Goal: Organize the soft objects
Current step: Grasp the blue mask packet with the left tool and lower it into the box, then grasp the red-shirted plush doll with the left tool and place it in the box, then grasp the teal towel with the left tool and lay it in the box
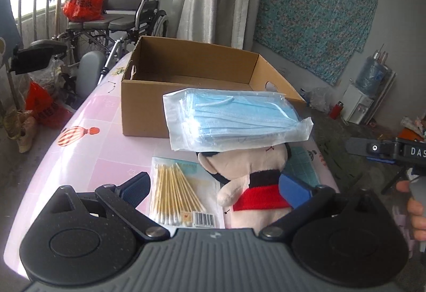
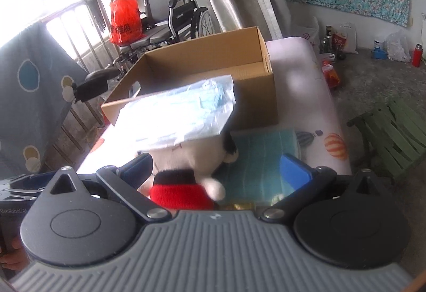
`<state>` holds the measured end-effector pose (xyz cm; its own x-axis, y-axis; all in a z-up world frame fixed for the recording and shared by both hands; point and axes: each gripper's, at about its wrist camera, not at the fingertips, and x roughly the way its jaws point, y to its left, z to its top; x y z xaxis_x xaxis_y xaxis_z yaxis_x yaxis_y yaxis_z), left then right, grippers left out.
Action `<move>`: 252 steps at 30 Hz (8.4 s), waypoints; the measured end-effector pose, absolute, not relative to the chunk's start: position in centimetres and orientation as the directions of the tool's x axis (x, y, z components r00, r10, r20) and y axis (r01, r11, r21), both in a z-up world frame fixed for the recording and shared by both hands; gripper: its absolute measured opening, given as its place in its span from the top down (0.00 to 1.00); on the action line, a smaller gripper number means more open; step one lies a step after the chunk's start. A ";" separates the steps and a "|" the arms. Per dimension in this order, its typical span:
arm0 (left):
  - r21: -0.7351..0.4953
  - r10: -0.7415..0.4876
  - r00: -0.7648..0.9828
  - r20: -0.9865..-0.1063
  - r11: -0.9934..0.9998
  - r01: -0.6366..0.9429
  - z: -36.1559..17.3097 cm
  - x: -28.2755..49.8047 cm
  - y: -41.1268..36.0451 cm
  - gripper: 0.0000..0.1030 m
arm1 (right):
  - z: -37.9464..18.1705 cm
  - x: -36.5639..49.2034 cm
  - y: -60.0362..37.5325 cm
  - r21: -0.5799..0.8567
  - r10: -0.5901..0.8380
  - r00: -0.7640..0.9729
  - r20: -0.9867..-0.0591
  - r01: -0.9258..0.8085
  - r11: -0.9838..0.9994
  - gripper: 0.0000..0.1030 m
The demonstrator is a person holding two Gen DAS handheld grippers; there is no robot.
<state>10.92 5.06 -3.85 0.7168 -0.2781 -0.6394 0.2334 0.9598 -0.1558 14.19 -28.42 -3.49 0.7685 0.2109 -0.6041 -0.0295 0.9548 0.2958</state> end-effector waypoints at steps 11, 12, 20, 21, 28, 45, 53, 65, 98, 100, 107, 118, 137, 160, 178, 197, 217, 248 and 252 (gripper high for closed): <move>-0.472 -0.528 0.559 -0.640 0.844 0.257 -9.9 26.0 8.5 0.14 | -10.9 28.5 -34.5 0.779 0.560 0.696 -0.450 0.000 0.627 0.20; -0.509 -0.559 0.539 -0.630 0.822 0.257 -10.4 26.7 8.8 0.25 | -11.7 29.3 -34.6 0.797 0.567 0.691 -0.448 0.022 0.603 0.28; -0.683 -0.705 0.486 -0.516 0.681 0.264 -11.4 28.6 9.6 0.89 | -13.2 31.4 -33.4 0.840 0.646 0.661 -0.382 -0.044 0.541 0.89; -0.683 -0.713 0.482 -0.509 0.675 0.279 -11.0 28.5 9.4 0.89 | -12.5 31.1 -33.2 0.835 0.642 0.667 -0.378 -0.054 0.548 0.89; -0.528 -0.641 0.533 -0.552 0.764 0.371 -3.8 29.3 7.6 0.89 | -4.5 34.0 -32.7 0.784 0.643 0.691 -0.331 -0.178 0.595 0.89; 0.260 0.042 0.586 -0.809 0.920 0.294 -7.5 55.7 0.4 0.55 | -13.5 64.5 -20.7 0.462 0.322 0.535 -0.781 0.148 0.875 0.60; 0.326 0.052 0.634 -0.771 0.888 0.324 -7.0 53.1 0.9 0.48 | -13.7 62.2 -21.8 0.448 0.298 0.509 -0.808 0.200 0.872 0.13; 0.147 -0.014 0.432 -0.902 0.930 0.337 -11.3 56.3 -1.1 0.79 | -19.3 63.2 -22.5 0.477 0.331 0.520 -0.788 0.175 0.861 0.95; -0.257 -0.391 0.427 -0.815 0.905 0.338 -2.4 26.8 0.0 0.18 | -4.3 30.8 -34.6 0.624 0.540 0.559 -0.629 -0.051 0.780 0.38; -0.272 -0.408 0.412 -0.815 0.896 0.350 -4.1 24.9 -0.2 0.12 | -6.5 28.8 -34.3 0.640 0.562 0.524 -0.640 -0.041 0.768 0.36; -0.318 -0.450 0.292 -0.844 0.859 0.402 -9.5 23.4 -2.7 0.12 | -13.3 24.7 -29.6 0.636 0.600 0.386 -0.701 -0.045 0.771 0.21; -0.379 -0.556 0.291 -0.779 0.787 0.487 -11.7 23.1 -4.0 0.36 | -13.7 24.5 -28.1 0.681 0.668 0.350 -0.657 -0.104 0.724 0.50; -0.336 -0.619 0.517 -0.592 0.772 0.539 2.9 31.3 -6.6 0.37 | 2.3 34.6 -31.0 0.582 0.539 0.660 -0.524 -0.184 0.792 0.51; -0.277 -0.447 0.240 -0.862 0.811 0.516 -10.0 49.8 -15.6 0.18 | -9.1 50.7 -30.9 0.244 0.200 0.455 -0.868 0.039 0.969 0.49; -0.403 -0.478 0.316 -0.820 0.873 0.275 -9.0 53.0 -13.1 0.68 | -9.9 47.7 -28.1 0.199 0.217 0.405 -0.888 -0.085 0.976 0.99; -0.366 -0.515 0.286 -0.808 0.820 0.440 -8.4 32.0 -7.2 0.56 | -8.8 29.8 -38.9 0.430 0.336 0.530 -0.779 0.061 0.901 0.76; -0.505 -0.541 0.333 -0.772 0.841 0.195 -17.9 36.5 -9.3 0.94 | -17.3 31.3 -37.4 0.517 0.377 0.568 -0.732 0.103 0.850 0.94; 0.027 -0.073 0.577 -0.814 0.986 0.163 -3.9 47.5 2.9 0.93 | -7.9 53.0 -16.0 0.480 0.494 0.506 -0.707 -0.171 0.861 0.94; 0.222 0.044 0.574 -0.818 0.944 0.244 -6.7 48.4 0.8 0.93 | -11.8 55.4 -13.4 0.398 0.434 0.417 -0.798 -0.176 0.900 0.94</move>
<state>48.39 0.83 -6.69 0.5741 0.0442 -0.8176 0.2442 0.9439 0.2225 55.37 -13.36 -11.83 0.4171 0.4344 -0.7983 -0.1764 0.9004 0.3978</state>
